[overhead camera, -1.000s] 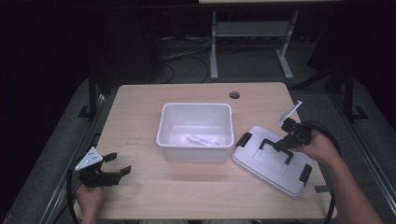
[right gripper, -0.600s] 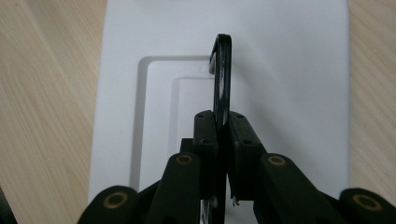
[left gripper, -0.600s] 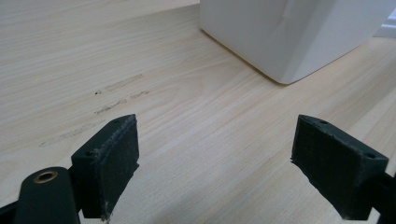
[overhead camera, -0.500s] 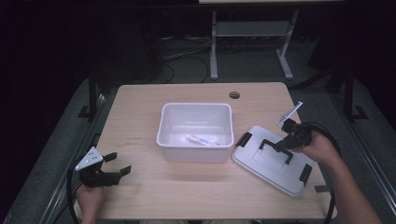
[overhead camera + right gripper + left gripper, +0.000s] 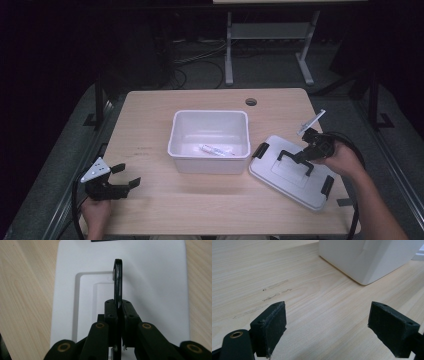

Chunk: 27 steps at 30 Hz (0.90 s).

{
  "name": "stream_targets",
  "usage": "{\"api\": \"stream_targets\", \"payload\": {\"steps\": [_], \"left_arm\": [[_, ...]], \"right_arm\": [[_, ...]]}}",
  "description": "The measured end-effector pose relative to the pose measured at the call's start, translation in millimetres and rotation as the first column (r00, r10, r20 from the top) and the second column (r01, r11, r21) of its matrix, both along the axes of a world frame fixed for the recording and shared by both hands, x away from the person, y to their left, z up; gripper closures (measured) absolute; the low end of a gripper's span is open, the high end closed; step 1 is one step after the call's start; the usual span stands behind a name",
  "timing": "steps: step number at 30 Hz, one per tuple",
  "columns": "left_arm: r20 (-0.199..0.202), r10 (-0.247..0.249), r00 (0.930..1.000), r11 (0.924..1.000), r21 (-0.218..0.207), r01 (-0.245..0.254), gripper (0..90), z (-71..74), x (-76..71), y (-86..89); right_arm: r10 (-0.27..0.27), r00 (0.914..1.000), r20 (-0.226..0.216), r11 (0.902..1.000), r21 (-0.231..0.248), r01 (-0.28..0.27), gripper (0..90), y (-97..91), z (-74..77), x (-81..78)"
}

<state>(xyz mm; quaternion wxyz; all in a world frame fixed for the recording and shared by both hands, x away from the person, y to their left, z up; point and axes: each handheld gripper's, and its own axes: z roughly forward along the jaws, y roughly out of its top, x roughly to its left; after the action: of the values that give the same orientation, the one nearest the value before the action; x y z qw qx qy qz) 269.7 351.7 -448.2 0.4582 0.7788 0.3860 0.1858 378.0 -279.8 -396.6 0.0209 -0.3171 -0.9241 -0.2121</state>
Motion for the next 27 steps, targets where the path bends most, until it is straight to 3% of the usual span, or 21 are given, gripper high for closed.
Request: {"api": "stream_targets", "payload": {"steps": [14, 27], "left_arm": [[0.001, -0.001, 1.0, 1.0, 0.0, 0.001, 14.3, 0.1, -0.1, 0.0], [0.003, -0.004, 1.0, 1.0, 0.002, 0.004, 14.3, 0.5, -0.3, 0.2]], "right_arm": [[0.005, 0.9999, 0.013, 1.0, 0.006, -0.005, 84.5, -0.6, 6.6, -5.3], [0.016, 0.999, 0.042, 0.9997, 0.019, -0.017, 84.5, -2.0, 24.7, -12.3]]}}
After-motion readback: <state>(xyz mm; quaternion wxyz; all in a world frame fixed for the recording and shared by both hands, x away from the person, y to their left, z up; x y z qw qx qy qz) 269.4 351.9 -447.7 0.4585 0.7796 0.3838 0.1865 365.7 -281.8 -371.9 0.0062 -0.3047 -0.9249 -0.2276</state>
